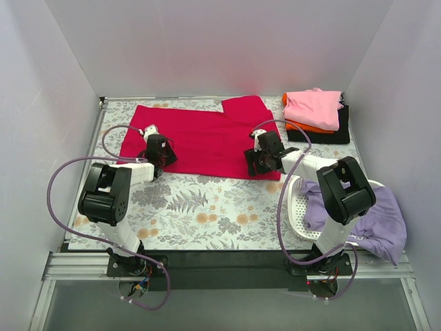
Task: Fold and stack the t-shirts
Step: Fold the tshirt
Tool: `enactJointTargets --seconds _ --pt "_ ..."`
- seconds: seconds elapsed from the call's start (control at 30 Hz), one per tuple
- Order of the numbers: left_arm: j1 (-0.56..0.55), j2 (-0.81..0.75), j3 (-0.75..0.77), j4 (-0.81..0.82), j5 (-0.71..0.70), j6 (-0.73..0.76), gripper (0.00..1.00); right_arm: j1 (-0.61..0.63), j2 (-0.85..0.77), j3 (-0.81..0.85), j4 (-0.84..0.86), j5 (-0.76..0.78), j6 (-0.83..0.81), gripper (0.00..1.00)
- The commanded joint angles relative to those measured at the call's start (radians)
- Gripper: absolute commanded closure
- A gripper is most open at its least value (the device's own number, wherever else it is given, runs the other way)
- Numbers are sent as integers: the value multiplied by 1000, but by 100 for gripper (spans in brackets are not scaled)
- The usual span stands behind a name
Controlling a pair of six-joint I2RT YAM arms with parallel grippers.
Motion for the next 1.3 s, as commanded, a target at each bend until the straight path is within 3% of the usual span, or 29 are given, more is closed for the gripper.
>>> enactJointTargets --seconds 0.0,0.53,0.9,1.1,1.27 --pt "0 -4 -34 -41 2 -11 68 4 -25 -79 38 -15 31 41" --pt "-2 -145 -260 -174 140 -212 68 7 -100 -303 64 -181 72 41" --pt "-8 -421 -375 -317 131 -261 68 7 -236 -423 38 -250 77 40" --pt "-19 -608 -298 -406 27 -262 67 5 -298 -394 15 -239 51 40" --pt "3 -602 -165 -456 -154 -213 65 5 -298 -363 20 -247 12 40"
